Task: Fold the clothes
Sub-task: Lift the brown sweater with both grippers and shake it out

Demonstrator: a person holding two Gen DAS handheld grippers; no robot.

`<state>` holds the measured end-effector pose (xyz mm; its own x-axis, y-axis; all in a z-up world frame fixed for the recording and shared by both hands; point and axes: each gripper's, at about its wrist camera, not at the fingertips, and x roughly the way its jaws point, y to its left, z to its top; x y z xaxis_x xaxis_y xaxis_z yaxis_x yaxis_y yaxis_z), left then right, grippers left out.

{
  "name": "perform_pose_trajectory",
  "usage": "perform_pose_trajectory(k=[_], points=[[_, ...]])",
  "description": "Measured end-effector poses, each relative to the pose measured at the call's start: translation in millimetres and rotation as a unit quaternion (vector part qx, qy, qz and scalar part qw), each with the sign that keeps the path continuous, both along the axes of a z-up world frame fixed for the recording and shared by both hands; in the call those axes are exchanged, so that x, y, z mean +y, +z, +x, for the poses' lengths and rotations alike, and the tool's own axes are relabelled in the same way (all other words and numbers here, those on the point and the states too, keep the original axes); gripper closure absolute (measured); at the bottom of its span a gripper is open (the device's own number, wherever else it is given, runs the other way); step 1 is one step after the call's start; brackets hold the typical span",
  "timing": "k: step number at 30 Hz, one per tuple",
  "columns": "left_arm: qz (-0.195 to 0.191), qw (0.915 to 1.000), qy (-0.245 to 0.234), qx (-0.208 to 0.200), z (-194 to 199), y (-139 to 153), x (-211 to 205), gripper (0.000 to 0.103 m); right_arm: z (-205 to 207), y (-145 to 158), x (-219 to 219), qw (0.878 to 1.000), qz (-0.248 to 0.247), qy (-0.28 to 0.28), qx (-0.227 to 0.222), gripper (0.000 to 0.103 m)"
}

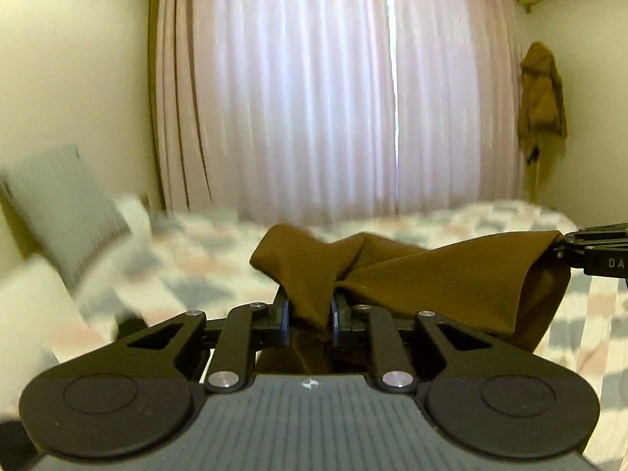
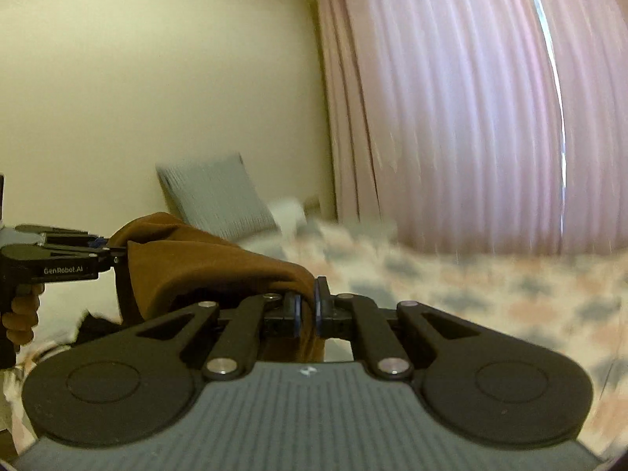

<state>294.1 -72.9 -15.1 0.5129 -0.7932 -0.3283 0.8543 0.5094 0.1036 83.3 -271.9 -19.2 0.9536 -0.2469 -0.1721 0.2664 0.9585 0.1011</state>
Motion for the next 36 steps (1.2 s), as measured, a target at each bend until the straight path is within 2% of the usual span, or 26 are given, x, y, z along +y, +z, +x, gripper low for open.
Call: perform_pose_trajectory(k=[3, 6, 10, 14, 16, 19, 21, 22, 23, 24, 25, 26, 27, 28, 31, 33, 35, 36], points=[[-0.021, 0.9992, 0.003, -0.032, -43.4, 59.0, 7.4, 0.084, -50.2, 57.6, 2.7, 0.998, -0.044, 0.016, -0.034, 0.098], [-0.048, 0.9975, 0.001, -0.053, -100.0, 113.3, 22.8, 0.083, -107.7, 101.7, 3.6, 0.996, -0.07, 0.034, -0.052, 0.098], [-0.069, 0.996, -0.004, -0.056, -180.6, 150.3, 42.2, 0.082, -186.5, 141.0, 5.2, 0.993, -0.089, 0.057, -0.058, 0.098], [-0.073, 0.9962, -0.013, -0.046, -252.2, 165.3, 49.8, 0.082, -254.6, 164.7, 6.4, 0.991, -0.108, 0.063, -0.046, 0.098], [-0.069, 0.9963, -0.022, -0.047, -280.4, 171.7, 44.5, 0.082, -276.0, 173.9, 1.1, 0.991, -0.119, 0.057, -0.035, 0.098], [-0.064, 0.9959, -0.046, -0.046, -294.9, 182.2, 16.9, 0.081, -287.5, 184.6, -21.7, 0.992, -0.124, 0.024, -0.011, 0.098], [-0.059, 0.9952, -0.066, -0.042, -294.3, 186.6, -12.1, 0.081, -273.1, 179.2, -53.6, 0.992, -0.121, -0.015, 0.026, 0.097], [-0.054, 0.9951, -0.075, -0.037, -289.3, 185.2, -33.9, 0.079, -259.7, 170.6, -75.8, 0.991, -0.114, -0.043, 0.052, 0.09], [-0.045, 0.9955, -0.079, -0.028, -278.8, 178.8, -63.1, 0.075, -243.5, 154.4, -103.1, 0.989, -0.096, -0.074, 0.083, 0.065], [-0.035, 0.996, -0.08, -0.018, -266.5, 169.2, -89.9, 0.071, -233.0, 132.9, -126.5, 0.985, -0.07, -0.102, 0.118, 0.053], [-0.02, 0.9963, -0.084, -0.004, -251.0, 154.0, -119.1, 0.061, -222.6, 111.5, -149.9, 0.979, -0.043, -0.13, 0.153, 0.047], [-0.002, 0.9963, -0.084, 0.016, -236.3, 134.4, -148.2, 0.05, -212.1, 90.0, -173.2, 0.97, -0.017, -0.157, 0.187, 0.048], [0.017, 0.9959, -0.081, 0.037, -223.1, 111.5, -170.6, 0.049, -205.3, 68.2, -193.4, 0.96, 0.011, -0.18, 0.215, 0.048], [0.039, 0.9941, -0.078, 0.064, -209.0, 85.1, -190.9, 0.048, -211.0, 45.2, -202.3, 0.955, 0.045, -0.188, 0.224, 0.048], [0.105, 0.9822, -0.074, 0.137, -184.3, -12.8, -217.9, 0.047, -241.2, -36.2, -208.2, 0.937, 0.137, -0.199, 0.252, 0.034], [0.15, 0.9688, -0.063, 0.187, -176.6, -82.0, -215.4, 0.047, -264.6, -97.5, -196.3, 0.913, 0.186, -0.209, 0.297, 0.034], [0.191, 0.9441, -0.042, 0.266, -175.5, -150.9, -189.5, 0.047, -287.2, -156.5, -177.6, 0.885, 0.249, -0.204, 0.336, 0.034], [0.206, 0.9282, -0.031, 0.308, -179.2, -181.0, -175.5, 0.047, -300.0, -180.3, -166.6, 0.869, 0.286, -0.199, 0.352, 0.035]])
